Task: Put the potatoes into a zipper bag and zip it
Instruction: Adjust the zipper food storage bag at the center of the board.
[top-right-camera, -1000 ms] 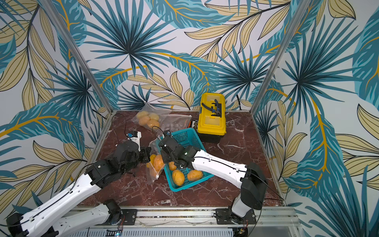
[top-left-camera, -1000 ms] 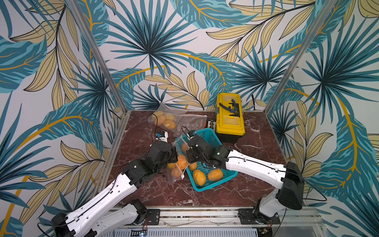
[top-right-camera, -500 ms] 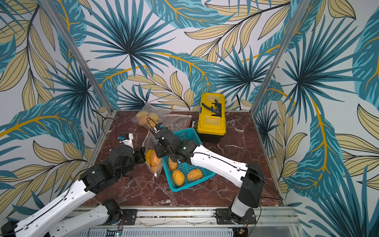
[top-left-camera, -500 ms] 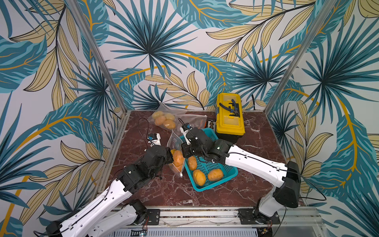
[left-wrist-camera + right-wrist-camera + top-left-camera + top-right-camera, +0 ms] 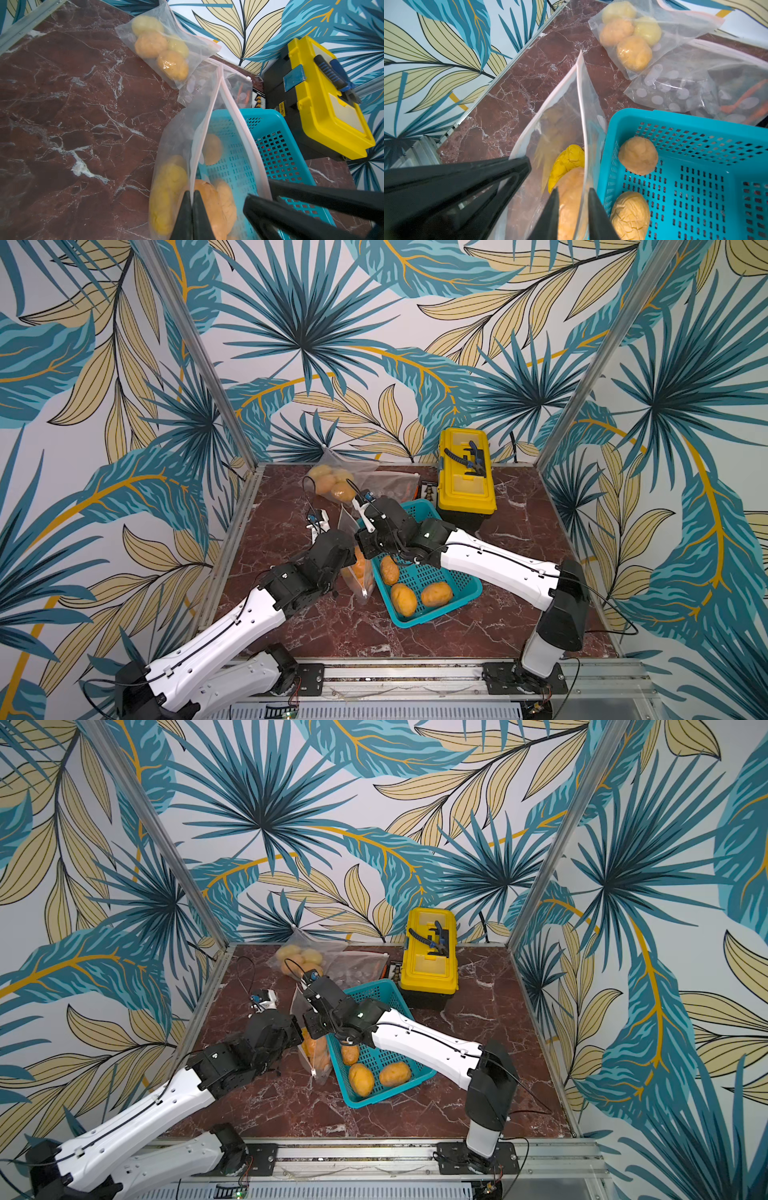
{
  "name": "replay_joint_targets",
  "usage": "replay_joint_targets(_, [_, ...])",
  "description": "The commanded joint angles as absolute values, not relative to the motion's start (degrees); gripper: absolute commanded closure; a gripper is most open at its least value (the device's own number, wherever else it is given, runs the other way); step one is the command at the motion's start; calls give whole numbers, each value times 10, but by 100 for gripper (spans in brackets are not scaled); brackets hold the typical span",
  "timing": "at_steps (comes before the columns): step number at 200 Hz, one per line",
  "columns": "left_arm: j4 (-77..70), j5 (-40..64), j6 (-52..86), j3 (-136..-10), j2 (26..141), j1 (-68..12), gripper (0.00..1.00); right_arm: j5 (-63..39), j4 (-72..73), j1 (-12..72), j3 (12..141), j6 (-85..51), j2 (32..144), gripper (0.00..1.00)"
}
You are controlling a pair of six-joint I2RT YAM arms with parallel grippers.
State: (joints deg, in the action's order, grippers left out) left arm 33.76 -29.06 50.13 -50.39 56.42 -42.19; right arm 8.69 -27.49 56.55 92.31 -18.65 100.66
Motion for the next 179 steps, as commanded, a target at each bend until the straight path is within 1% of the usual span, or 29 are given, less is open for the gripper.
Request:
replay_joint_targets(1, [332, -313, 512, -509, 565, -418, 100, 99, -269, 565, 913, -178, 984, 59])
replay_joint_targets(15, [331, -321, 518, -506, 564, -414, 100, 103, -258, 565, 888, -174, 958, 53])
replay_joint_targets(30, [332, -326, 522, -503, 562, -407, 100, 103, -239, 564, 850, -171, 920, 49])
replay_joint_targets(49, [331, -318, 524, -502, 565, -393, 100, 100, -170, 566, 766, -153, 851, 42])
replay_joint_targets(64, [331, -303, 526, -502, 569, -379, 100, 114, -131, 569, 702, -140, 801, 40])
replay_joint_targets(81, [332, -292, 527, -502, 573, -364, 100, 120, -54, 574, 622, -126, 745, 39])
replay_joint_targets(103, [333, -295, 527, -502, 573, -356, 100, 122, 36, 595, 519, -101, 686, 34])
replay_joint_targets(121, [332, -302, 529, -499, 571, -350, 100, 143, 72, 616, 473, -94, 669, 34])
replay_joint_targets(150, [332, -316, 534, -495, 566, -346, 100, 187, 145, 652, 419, -85, 674, 34])
replay_joint_targets(179, [332, -312, 531, -495, 565, -343, 100, 184, 233, 676, 373, -79, 697, 34])
